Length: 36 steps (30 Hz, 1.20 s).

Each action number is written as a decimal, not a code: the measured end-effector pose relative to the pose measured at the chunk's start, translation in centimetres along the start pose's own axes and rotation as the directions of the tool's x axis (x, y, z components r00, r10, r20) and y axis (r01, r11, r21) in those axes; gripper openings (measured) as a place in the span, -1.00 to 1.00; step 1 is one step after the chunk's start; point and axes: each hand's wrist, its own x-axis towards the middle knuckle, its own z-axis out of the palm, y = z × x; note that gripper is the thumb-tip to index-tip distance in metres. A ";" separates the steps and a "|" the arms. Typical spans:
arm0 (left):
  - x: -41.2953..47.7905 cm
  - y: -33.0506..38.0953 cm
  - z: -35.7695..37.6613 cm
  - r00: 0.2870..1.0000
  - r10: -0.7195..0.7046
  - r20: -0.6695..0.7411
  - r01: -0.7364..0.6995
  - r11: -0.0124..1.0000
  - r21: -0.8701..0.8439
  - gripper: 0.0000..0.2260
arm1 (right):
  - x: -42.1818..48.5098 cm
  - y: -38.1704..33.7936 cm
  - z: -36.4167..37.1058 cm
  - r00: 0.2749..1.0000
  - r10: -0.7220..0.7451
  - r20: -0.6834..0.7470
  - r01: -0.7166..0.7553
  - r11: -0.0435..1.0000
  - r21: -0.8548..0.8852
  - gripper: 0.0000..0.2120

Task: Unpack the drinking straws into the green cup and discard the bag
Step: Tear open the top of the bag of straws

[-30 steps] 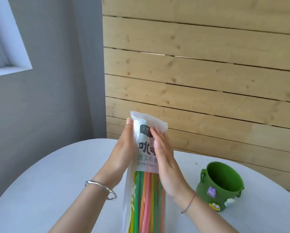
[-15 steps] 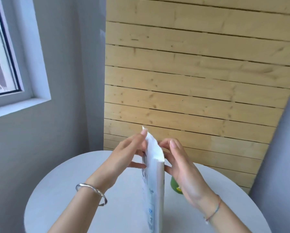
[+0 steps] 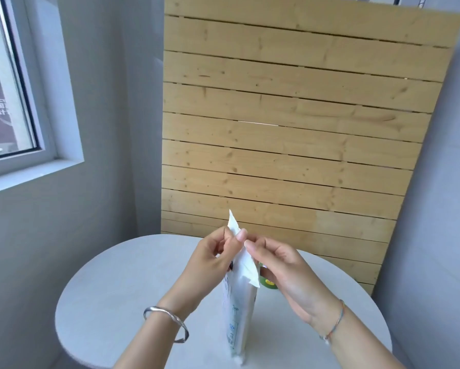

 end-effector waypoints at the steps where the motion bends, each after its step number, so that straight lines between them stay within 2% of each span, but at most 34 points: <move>1: -0.2 -0.1 0.2 0.999 0.047 -0.023 -0.047 0.999 0.009 -0.43 | -0.1 0.0 0.0 1.000 0.004 0.005 -0.004 1.000 0.003 -0.61; 3: -0.5 -0.2 0.5 0.990 0.134 -0.038 -0.132 0.990 0.056 -0.47 | -0.4 -0.2 -0.2 1.000 0.008 0.021 -0.008 1.000 0.009 -0.56; 5: -0.6 -0.4 0.6 0.981 0.195 -0.026 -0.189 0.971 0.146 -0.52 | -0.5 -0.3 -0.4 1.000 0.004 0.021 -0.004 1.000 -0.012 -0.70; 6: -0.7 -0.4 0.7 0.977 0.211 -0.026 -0.202 0.961 0.189 -0.55 | -0.6 -0.3 -0.5 1.000 0.001 0.012 -0.001 0.999 -0.034 -0.77; 10: -0.9 0.1 0.8 0.972 0.234 -0.036 -0.218 0.943 0.252 -0.64 | -0.4 -0.6 -0.6 1.000 -0.006 0.028 0.011 0.982 -0.188 -0.74; 12: -1.1 0.5 0.8 0.975 0.216 -0.041 -0.202 0.953 0.226 -0.66 | -0.2 -0.6 -0.7 0.999 -0.004 0.042 0.015 0.966 -0.258 -0.75; 15: -0.7 0.3 0.7 0.990 0.141 -0.025 -0.138 0.986 0.089 -0.65 | -0.1 -0.6 -0.5 0.999 -0.016 0.027 0.023 0.966 -0.259 -0.76; 19: -0.5 0.3 0.7 0.992 0.123 -0.037 -0.123 0.992 -0.017 -0.54 | 0.2 -0.5 0.2 0.998 -0.054 -0.040 0.041 0.958 -0.283 -0.79; 22: -0.6 0.5 0.0 0.980 0.153 -0.126 -0.159 0.986 -0.041 -0.65 | 1.1 -1.0 -0.6 0.978 -0.119 -0.172 0.069 0.960 -0.270 -0.74; 24: -0.7 0.6 -0.9 0.970 0.176 -0.166 -0.179 0.984 -0.004 -0.66 | 2.0 -1.5 -1.1 0.952 -0.195 -0.236 0.101 0.928 -0.359 -0.75; 26: -0.9 0.6 -1.5 0.968 0.173 -0.180 -0.168 0.985 0.045 -0.67 | 2.9 -2.2 -0.7 0.934 -0.315 -0.169 0.179 0.821 -0.542 -0.77; 28: -1.2 0.7 -1.8 0.971 0.099 -0.219 -0.094 0.995 0.034 -0.67 | 3.9 -2.8 0.0 0.894 -0.441 -0.075 0.267 0.661 -0.701 -0.80; 30: -1.5 1.0 -2.1 0.970 -0.064 -0.236 0.040 0.994 -0.105 -0.68 | 4.9 -3.1 0.6 0.849 -0.527 0.019 0.343 0.524 -0.780 -0.82; 31: -1.4 0.9 -2.5 0.958 -0.196 -0.210 0.144 0.960 -0.242 -0.67 | 5.4 -3.1 0.7 0.828 -0.556 0.070 0.371 0.450 -0.812 -0.82; 32: -1.1 0.6 -3.1 0.932 -0.343 -0.119 0.262 0.862 -0.433 -0.59 | 5.8 -3.1 0.9 0.806 -0.580 0.121 0.392 0.368 -0.843 -0.82; 33: -0.9 0.3 -3.9 0.890 -0.455 0.032 0.374 0.688 -0.622 -0.45 | 6.2 -3.0 1.1 0.782 -0.599 0.172 0.405 0.280 -0.870 -0.83; 34: -0.5 -0.1 -4.5 0.855 -0.483 0.189 0.439 0.479 -0.761 -0.31 | 6.4 -2.8 1.3 0.740 -0.633 0.229 0.418 0.166 -0.893 -0.84; 35: -0.1 -0.5 -5.2 0.842 -0.450 0.297 0.462 0.319 -0.828 -0.20 | 6.7 -2.4 1.5 0.690 -0.655 0.308 0.425 0.022 -0.905 -0.87; 36: 0.4 -0.8 -5.5 0.840 -0.414 0.351 0.471 0.236 -0.850 -0.17 | 6.9 -2.0 1.7 0.641 -0.660 0.391 0.425 -0.118 -0.897 -0.92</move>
